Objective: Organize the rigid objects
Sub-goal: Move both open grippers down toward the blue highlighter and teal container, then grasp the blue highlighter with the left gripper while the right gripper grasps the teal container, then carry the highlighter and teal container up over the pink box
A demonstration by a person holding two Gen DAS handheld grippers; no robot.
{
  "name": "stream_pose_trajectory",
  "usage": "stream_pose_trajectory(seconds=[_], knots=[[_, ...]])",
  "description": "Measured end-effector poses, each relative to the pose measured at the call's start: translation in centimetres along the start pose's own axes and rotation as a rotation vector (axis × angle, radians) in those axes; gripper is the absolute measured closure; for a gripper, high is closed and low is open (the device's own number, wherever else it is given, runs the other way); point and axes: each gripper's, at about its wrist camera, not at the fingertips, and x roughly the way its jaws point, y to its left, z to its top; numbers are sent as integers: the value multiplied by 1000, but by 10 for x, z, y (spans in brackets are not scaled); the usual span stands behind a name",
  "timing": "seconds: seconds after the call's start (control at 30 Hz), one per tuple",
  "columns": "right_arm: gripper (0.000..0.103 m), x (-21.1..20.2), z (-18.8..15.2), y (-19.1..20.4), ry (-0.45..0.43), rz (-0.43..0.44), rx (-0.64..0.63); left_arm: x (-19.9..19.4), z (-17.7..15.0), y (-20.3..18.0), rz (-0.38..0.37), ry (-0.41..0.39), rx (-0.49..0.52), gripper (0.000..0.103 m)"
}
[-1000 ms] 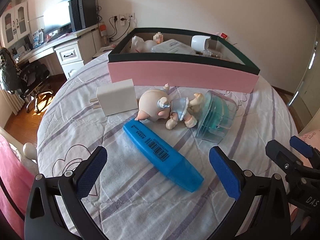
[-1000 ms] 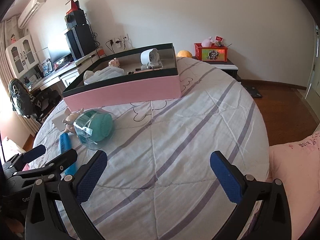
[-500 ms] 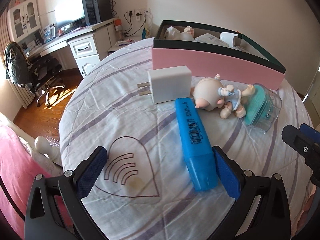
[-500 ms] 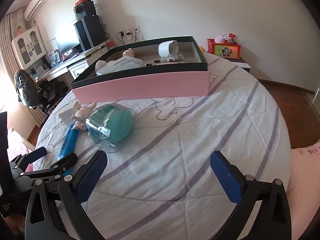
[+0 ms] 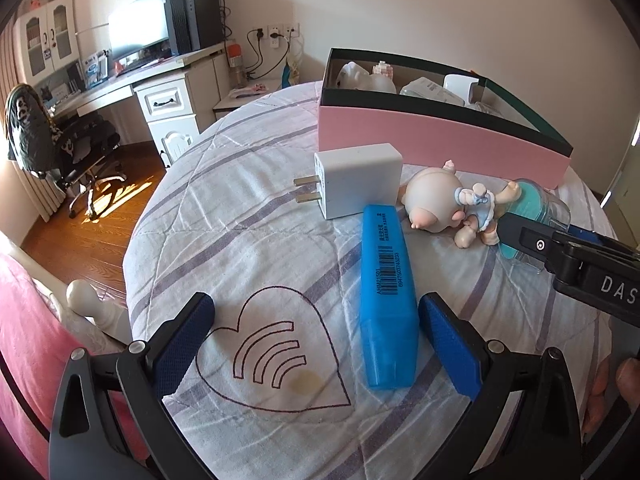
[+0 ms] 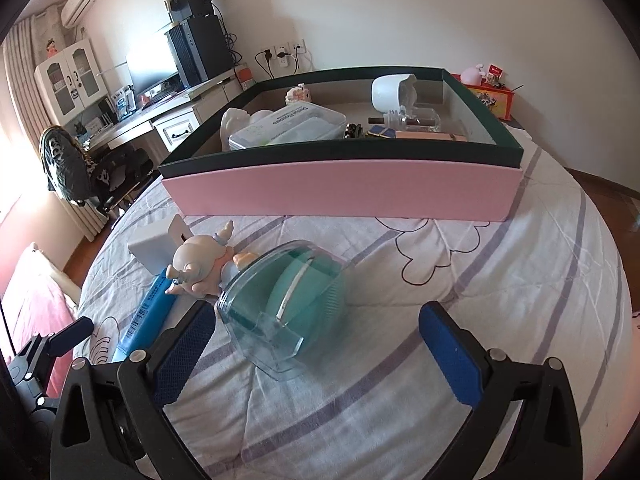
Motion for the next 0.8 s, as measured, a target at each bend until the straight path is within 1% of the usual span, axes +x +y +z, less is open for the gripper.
stream_pose_trajectory(seconds=[0.03, 0.1, 0.13, 0.17, 0.23, 0.27, 0.3, 0.37, 0.4, 0.5, 0.53, 0.57, 0.67, 0.8], knots=[[21, 0, 0, -1, 3, 15, -2, 0, 1, -1, -6, -5, 0, 0], [44, -2, -3, -4, 7, 19, -10, 1, 2, -3, -17, -16, 2, 0], [51, -4, -4, -5, 3, 8, -17, 1, 2, -4, -24, -25, 4, 2], [64, -7, -5, -7, -2, -2, -22, 1, 3, -6, -31, -28, 7, 6], [65, -10, -7, -10, -2, -28, -46, 4, 5, -11, -41, -28, 24, 11], [65, -11, -8, -11, -7, -52, -55, 6, 6, -14, -39, -26, 34, 17], [65, -10, -7, -13, -5, -57, -51, 8, 7, -17, -35, -22, 45, 21], [65, -7, -4, -13, 10, -51, -56, 8, 9, -21, -42, -28, 60, 34], [65, -4, -2, -12, 13, -59, -61, 9, 11, -24, -49, -24, 69, 38], [64, 6, 5, -13, 29, -61, -62, 10, 15, -28, -57, -26, 88, 60], [64, 8, 8, -13, 32, -61, -66, 11, 15, -31, -61, -27, 99, 72], [64, 10, 9, -12, 31, -62, -70, 13, 16, -34, -67, -25, 113, 77], [65, 13, 11, -12, 39, -55, -85, 11, 16, -36, -67, -35, 126, 77], [66, 7, 6, -11, 30, -14, -101, 4, 12, -34, -81, -44, 115, 77]])
